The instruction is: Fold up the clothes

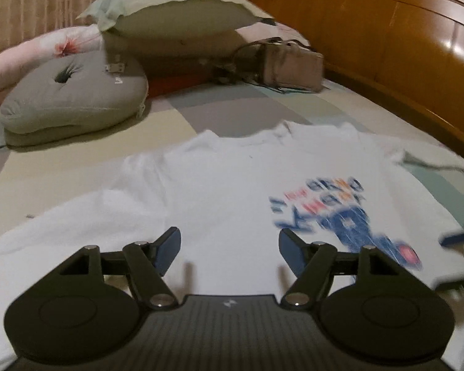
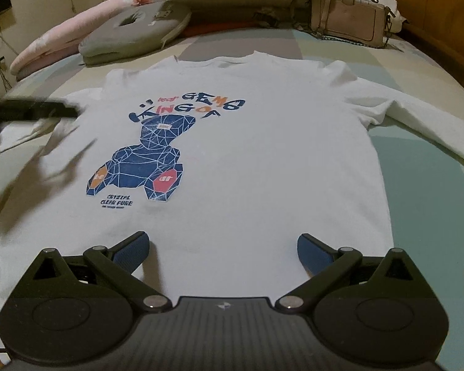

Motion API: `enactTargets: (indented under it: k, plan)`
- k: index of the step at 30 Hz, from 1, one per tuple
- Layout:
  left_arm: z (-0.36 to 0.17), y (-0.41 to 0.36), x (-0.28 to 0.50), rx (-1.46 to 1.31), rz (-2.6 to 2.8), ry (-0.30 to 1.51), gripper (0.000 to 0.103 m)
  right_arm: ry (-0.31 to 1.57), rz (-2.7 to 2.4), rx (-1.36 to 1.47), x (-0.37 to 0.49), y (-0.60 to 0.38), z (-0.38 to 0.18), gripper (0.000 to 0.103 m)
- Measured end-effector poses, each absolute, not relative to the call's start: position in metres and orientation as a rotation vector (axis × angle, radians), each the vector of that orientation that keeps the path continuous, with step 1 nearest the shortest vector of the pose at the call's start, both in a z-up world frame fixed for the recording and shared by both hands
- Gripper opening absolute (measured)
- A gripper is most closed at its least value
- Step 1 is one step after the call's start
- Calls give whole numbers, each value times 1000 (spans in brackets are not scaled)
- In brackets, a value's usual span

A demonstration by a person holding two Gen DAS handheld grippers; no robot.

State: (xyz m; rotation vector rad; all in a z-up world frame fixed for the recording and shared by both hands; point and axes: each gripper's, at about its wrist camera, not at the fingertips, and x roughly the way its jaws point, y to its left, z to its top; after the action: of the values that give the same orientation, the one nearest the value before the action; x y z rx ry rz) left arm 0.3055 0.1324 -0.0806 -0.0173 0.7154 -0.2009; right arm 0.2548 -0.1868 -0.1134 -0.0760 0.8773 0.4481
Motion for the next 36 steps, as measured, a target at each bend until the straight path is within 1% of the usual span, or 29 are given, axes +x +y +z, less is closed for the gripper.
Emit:
enactTargets:
  k: [4, 5, 9, 12, 14, 16, 21, 22, 26, 29, 31, 33, 36]
  plan:
    - [-109, 142, 324, -97, -160, 822, 69, 881, 440, -93, 251, -186, -113, 103]
    - [-109, 142, 314, -101, -164, 817, 71, 884, 438, -93, 250, -187, -113, 103]
    - [-93, 143, 302, -79, -161, 845, 72, 901, 420, -56, 252, -191, -108, 103]
    - [-78, 143, 299, -56, -154, 874, 71, 862, 429, -12, 266, -184, -92, 103]
    - [-64, 145, 316, -90, -160, 830, 72, 818, 436, -21, 281, -171, -82, 103]
    - [-60, 148, 343, -167, -152, 831, 72, 796, 429, -32, 295, -159, -78, 103]
    - [-90, 161, 409, -349, -93, 957, 71, 725, 436, 34, 302, -155, -84, 103]
    - [-95, 165, 417, -362, -72, 949, 70, 715, 446, 60, 300, -159, -87, 103]
    - [-101, 182, 445, -392, 19, 899, 72, 744, 439, 132, 308, -179, -100, 103]
    - [-97, 181, 450, -361, 41, 892, 72, 769, 408, 174, 315, -188, -106, 103]
    - [-94, 180, 453, -341, 55, 888, 74, 769, 403, 194, 317, -192, -108, 103]
    - [-92, 179, 455, -321, 70, 883, 73, 759, 406, 199, 315, -192, -106, 103]
    - [-83, 179, 451, -301, 73, 867, 73, 745, 425, 188, 310, -190, -103, 103]
